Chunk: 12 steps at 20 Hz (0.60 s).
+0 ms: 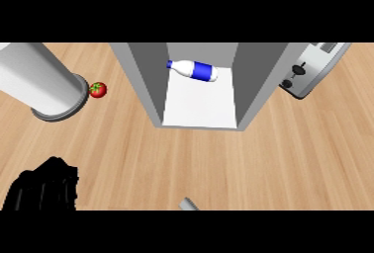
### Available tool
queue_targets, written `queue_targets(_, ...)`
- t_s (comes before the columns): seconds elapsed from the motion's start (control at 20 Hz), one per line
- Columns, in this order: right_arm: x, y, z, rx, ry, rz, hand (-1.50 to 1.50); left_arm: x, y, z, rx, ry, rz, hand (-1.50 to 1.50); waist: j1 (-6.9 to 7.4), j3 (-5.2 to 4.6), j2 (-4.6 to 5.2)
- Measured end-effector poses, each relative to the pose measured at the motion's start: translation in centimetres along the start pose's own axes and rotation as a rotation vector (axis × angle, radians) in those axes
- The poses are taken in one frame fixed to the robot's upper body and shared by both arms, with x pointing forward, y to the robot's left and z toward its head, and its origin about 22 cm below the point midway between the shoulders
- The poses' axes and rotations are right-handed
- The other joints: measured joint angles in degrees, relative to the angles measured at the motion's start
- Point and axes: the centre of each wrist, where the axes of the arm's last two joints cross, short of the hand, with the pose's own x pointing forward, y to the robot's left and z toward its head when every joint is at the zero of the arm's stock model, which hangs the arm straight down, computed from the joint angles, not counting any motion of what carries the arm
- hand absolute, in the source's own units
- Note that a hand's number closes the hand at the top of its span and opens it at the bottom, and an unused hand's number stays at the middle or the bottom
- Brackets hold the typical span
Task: Pick up the bottled water, place it into the cabinet and close the cabinet
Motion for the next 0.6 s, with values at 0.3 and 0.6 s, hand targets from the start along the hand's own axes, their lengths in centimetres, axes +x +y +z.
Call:
queue_targets(0.3,-0.7,-0.1,-6.0,-0.098,0.025,-0.051,1.5,0.7,1.7,0.9,-0.005,-0.002,-0.006,1.5,0.34,0.03,0.16)
queue_targets(0.6,-2.5,-2.8,-12.2,-0.11,0.087,-0.151,1.5,1.1,3.3,1.8,-0.012,-0.005,-0.007,1.5,0.38,0.05,0.29)
